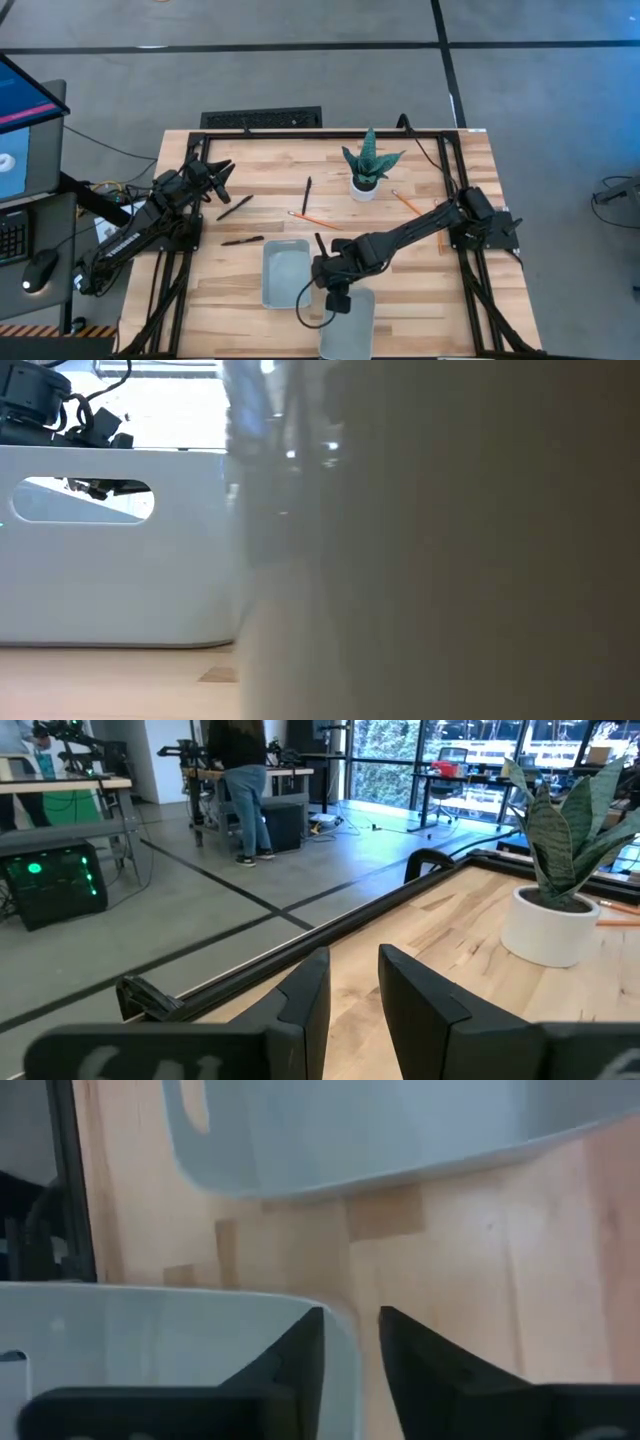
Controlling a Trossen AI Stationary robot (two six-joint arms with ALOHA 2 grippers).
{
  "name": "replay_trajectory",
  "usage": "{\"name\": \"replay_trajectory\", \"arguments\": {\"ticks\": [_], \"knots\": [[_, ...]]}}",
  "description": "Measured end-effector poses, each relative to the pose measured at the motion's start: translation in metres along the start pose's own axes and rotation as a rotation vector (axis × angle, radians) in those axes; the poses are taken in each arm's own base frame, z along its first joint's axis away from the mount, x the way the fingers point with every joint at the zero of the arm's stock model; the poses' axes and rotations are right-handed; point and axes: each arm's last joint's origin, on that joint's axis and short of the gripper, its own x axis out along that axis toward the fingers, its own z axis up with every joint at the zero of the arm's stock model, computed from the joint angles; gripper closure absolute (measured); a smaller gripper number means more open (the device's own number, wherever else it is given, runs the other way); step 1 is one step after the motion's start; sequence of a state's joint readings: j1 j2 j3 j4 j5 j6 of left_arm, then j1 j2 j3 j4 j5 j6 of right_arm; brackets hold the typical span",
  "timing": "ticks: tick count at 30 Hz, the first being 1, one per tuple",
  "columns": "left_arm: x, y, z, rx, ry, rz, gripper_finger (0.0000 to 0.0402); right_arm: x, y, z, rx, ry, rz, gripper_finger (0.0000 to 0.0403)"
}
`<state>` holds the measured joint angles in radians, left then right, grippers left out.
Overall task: Sort pens & pencils
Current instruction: Move the left gray bin to the left of the right gray bin
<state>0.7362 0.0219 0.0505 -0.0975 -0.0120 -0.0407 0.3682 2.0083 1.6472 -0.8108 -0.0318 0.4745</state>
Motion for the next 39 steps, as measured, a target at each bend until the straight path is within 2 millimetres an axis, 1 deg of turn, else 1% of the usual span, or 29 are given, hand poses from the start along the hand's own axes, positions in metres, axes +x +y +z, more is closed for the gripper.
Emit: {"name": "replay_trajectory", "arguments": {"ticks": [2, 4, 5, 7, 9, 11, 13, 15, 17, 20, 23, 26, 28, 30, 33, 39], "knots": [[0.000, 0.000, 0.000, 0.000, 0.000, 0.000, 0.0323, -0.006, -0.004, 0.005, 0.007, -0.001, -0.013, 0.0255], [0.000, 0.000, 0.000, -0.001, 0.000, 0.000, 0.0323, -0.018, -0.009, 0.007, -0.006, 0.028, -0.050, 0.0238], [0.000, 0.000, 0.000, -0.005, 0.000, -0.001, 0.0323, -0.026, -0.011, 0.011, -0.003, 0.016, -0.065, 0.0231], [0.000, 0.000, 0.000, -0.035, 0.000, -0.004, 0.0323, -0.043, -0.015, 0.018, 0.005, -0.002, -0.099, 0.0220], [0.000, 0.000, 0.000, -0.073, 0.001, -0.012, 0.0323, -0.063, -0.019, 0.019, -0.015, -0.003, -0.136, 0.0212], [0.000, -0.001, 0.000, -0.106, 0.002, -0.038, 0.0323, -0.086, -0.019, 0.025, -0.038, -0.088, -0.121, 0.0206], [0.000, -0.002, 0.000, -0.134, 0.003, -0.086, 0.0323, -0.111, -0.021, 0.019, -0.055, -0.114, -0.113, 0.0202], [0.000, -0.004, 0.001, -0.160, 0.000, -0.151, 0.0323, -0.136, -0.021, 0.015, -0.055, -0.178, -0.095, 0.0200], [-0.001, -0.006, 0.003, -0.176, -0.003, -0.224, 0.0323, -0.161, -0.023, 0.002, -0.045, -0.205, -0.133, 0.0200], [-0.001, -0.009, 0.004, -0.208, -0.008, -0.305, 0.0323, -0.195, -0.029, -0.020, -0.042, -0.299, -0.208, 0.0201], [-0.001, -0.010, 0.004, -0.261, 0.003, -0.338, 0.0323, -0.218, -0.037, -0.043, -0.039, -0.376, -0.274, 0.0203], [-0.001, -0.010, 0.004, -0.309, 0.011, -0.337, 0.0323, -0.225, -0.049, -0.064, -0.018, -0.410, -0.298, 0.0204], [-0.001, -0.010, 0.004, -0.313, 0.012, -0.337, 0.0323, -0.223, -0.057, -0.076, 0.001, -0.431, -0.294, 0.0203], [-0.001, -0.010, 0.005, -0.315, 0.011, -0.337, 0.0323, -0.215, -0.066, -0.087, 0.015, -0.453, -0.291, 0.0202], [-0.001, -0.010, 0.005, -0.320, 0.011, -0.337, 0.0323, -0.198, -0.078, -0.105, 0.042, -0.479, -0.280, 0.0204], [-0.001, -0.009, 0.005, -0.338, 0.009, -0.316, 0.0323, -0.166, -0.101, -0.152, 0.166, -0.579, -0.212, 0.0207]]}}
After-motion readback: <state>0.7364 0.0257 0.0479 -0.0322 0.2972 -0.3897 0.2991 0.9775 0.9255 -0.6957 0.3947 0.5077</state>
